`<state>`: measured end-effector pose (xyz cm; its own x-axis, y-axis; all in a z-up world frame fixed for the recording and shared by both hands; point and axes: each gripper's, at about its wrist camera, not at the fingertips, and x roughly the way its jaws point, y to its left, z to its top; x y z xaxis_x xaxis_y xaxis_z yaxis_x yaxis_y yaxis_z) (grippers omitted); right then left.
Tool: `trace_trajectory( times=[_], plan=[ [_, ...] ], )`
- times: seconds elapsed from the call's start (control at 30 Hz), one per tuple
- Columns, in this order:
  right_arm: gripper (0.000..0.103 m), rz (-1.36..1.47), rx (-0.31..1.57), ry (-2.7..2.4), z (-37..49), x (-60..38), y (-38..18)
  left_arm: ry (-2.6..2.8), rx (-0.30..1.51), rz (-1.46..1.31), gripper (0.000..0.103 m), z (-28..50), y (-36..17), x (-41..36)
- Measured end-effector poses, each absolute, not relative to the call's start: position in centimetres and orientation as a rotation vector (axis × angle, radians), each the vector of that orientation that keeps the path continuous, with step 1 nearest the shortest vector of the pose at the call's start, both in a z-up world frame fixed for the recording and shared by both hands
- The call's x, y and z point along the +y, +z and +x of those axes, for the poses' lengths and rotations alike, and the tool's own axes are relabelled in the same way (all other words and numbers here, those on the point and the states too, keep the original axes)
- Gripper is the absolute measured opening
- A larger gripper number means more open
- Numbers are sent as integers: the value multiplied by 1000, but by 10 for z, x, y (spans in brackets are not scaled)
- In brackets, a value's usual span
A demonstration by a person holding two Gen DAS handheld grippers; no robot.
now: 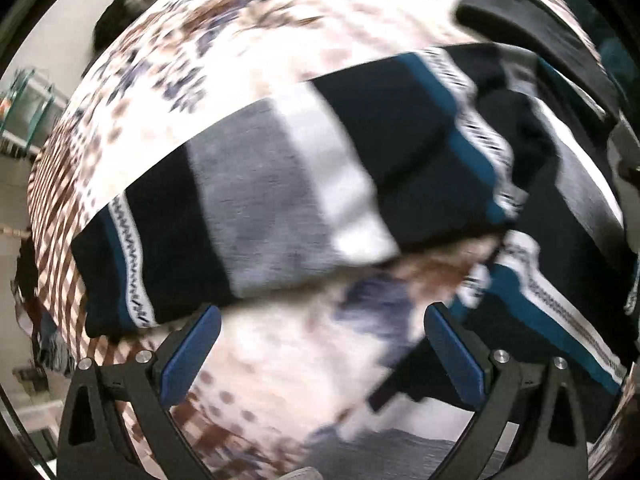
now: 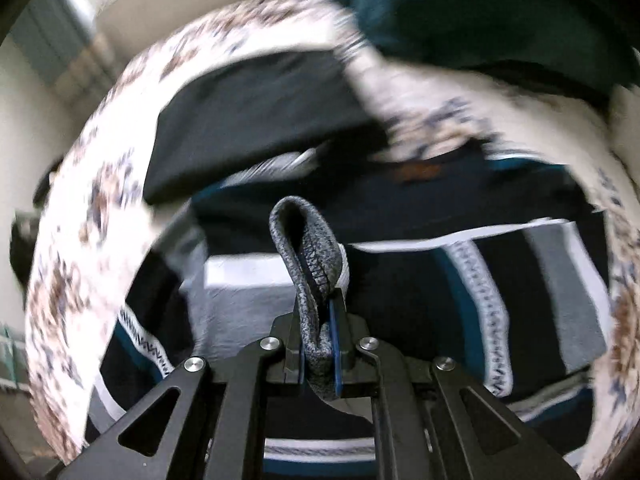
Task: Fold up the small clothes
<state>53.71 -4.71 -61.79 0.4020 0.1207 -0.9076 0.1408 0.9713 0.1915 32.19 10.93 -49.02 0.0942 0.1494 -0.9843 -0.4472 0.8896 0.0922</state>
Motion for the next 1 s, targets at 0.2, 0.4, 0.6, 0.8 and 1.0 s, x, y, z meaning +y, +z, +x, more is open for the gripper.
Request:
trace_trajectory(
  times=[0.2, 0.4, 0.6, 0.8, 1.0],
  plan=[
    [9, 158, 1198, 41, 540, 23, -643, 468, 1420, -301, 103, 317, -500, 131],
    [9, 146, 1187, 53, 557, 58, -631, 463, 1416, -304, 103, 327, -507, 151],
    [17, 166, 1300, 80, 585, 71, -639, 456, 1398, -334, 103, 331, -498, 170],
    [74, 517, 1323, 196, 559, -16, -606, 530, 1388, -567, 103, 294, -502, 251],
    [77, 471, 1360, -42, 496, -117, -595, 668, 1267, -1134, 103, 216, -541, 343]
  ],
)
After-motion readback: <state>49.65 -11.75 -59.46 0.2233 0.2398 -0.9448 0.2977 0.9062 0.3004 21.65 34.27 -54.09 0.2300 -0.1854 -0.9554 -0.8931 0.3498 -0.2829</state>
